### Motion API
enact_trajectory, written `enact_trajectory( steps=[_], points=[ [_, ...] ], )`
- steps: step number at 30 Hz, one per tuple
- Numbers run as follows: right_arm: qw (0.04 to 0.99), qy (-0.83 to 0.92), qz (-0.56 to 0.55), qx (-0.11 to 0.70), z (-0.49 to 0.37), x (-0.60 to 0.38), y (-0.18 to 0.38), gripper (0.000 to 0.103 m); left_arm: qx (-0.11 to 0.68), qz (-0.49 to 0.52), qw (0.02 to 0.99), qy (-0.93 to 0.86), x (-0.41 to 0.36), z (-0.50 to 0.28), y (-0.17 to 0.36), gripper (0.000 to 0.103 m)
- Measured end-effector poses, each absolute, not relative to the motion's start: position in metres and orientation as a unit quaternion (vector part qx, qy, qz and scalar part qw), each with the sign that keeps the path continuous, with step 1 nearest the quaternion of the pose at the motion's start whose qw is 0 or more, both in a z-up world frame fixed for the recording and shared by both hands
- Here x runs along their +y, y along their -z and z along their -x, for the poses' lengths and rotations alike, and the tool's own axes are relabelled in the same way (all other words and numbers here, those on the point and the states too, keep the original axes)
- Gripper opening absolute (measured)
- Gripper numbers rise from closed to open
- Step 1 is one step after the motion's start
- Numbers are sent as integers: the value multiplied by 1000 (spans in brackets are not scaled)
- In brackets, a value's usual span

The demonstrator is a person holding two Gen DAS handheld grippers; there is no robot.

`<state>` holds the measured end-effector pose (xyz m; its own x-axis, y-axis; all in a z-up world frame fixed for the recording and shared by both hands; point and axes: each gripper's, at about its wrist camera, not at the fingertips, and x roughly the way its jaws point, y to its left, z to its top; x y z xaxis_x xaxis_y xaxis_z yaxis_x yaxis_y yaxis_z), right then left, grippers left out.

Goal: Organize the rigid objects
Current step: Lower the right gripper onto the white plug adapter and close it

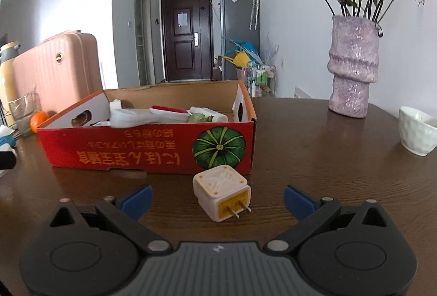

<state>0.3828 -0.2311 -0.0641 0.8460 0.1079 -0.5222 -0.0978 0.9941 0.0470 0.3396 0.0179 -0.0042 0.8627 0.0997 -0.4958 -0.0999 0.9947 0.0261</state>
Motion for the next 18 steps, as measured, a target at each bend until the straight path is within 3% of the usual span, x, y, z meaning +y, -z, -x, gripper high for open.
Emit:
enact_trajectory(
  steps=[3, 14, 18],
  points=[
    [955, -53, -16, 292, -395, -230, 67, 96, 254, 5, 966, -57, 21, -344, 3, 40],
    [944, -35, -24, 326, -423, -227, 76, 95, 262, 11, 963, -64, 30, -349, 10, 40],
    [941, -36, -23, 336, -427, -227, 78, 88, 261, 10, 963, -65, 30, -348, 10, 40]
  ],
)
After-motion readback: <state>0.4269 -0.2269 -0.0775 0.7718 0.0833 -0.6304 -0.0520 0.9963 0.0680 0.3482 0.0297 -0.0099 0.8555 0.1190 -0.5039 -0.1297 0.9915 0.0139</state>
